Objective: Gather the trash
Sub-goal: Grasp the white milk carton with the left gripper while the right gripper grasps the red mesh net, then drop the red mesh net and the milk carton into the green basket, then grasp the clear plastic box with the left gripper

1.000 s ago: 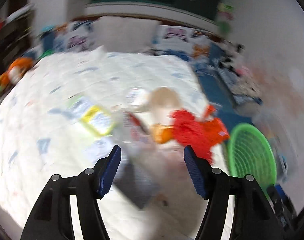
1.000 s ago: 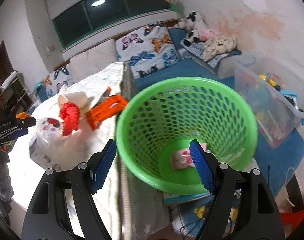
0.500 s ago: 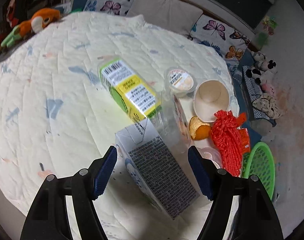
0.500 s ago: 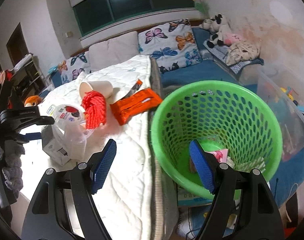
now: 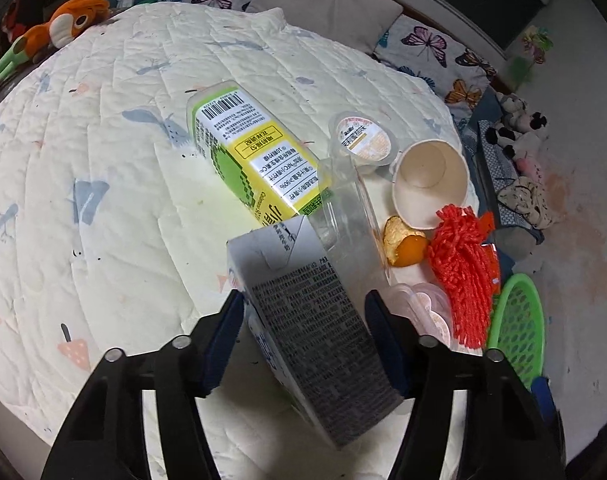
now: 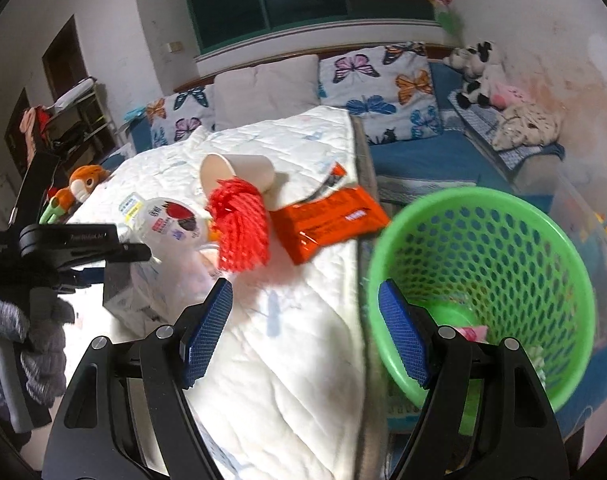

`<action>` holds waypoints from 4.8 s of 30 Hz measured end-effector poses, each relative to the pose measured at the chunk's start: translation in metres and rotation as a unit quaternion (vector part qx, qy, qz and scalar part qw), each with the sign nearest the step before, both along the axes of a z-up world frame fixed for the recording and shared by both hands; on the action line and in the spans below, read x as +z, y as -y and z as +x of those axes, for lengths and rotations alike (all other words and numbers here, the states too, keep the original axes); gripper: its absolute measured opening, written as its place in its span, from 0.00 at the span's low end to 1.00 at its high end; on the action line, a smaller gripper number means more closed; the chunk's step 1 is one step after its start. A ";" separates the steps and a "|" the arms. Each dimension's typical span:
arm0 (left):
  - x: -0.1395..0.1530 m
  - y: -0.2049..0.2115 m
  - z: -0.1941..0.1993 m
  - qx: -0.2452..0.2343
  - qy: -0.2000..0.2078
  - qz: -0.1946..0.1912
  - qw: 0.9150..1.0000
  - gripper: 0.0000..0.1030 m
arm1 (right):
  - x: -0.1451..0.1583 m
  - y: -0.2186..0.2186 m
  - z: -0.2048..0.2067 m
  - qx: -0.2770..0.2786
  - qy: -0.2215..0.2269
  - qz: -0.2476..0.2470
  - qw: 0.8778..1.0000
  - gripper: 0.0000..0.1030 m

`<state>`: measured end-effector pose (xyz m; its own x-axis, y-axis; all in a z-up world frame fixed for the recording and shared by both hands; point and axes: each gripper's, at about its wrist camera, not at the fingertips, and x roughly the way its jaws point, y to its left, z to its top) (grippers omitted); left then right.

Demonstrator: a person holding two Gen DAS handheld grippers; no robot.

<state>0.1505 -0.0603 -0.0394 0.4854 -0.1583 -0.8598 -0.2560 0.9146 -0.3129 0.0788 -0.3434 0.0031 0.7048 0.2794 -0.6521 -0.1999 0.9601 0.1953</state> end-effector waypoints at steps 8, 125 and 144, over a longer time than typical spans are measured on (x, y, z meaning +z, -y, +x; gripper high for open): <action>0.005 -0.014 -0.012 -0.038 0.010 -0.014 0.999 0.46 | 0.000 -0.032 0.037 0.044 -0.001 -0.003 0.999 0.66; 0.042 0.225 0.053 -0.405 0.113 0.025 0.907 0.64 | -0.025 0.148 -0.037 -0.178 -0.037 0.015 0.983 0.72; 0.037 0.087 -0.005 -0.370 0.135 0.044 0.918 0.77 | -0.019 0.104 -0.017 -0.127 -0.029 0.022 0.991 0.72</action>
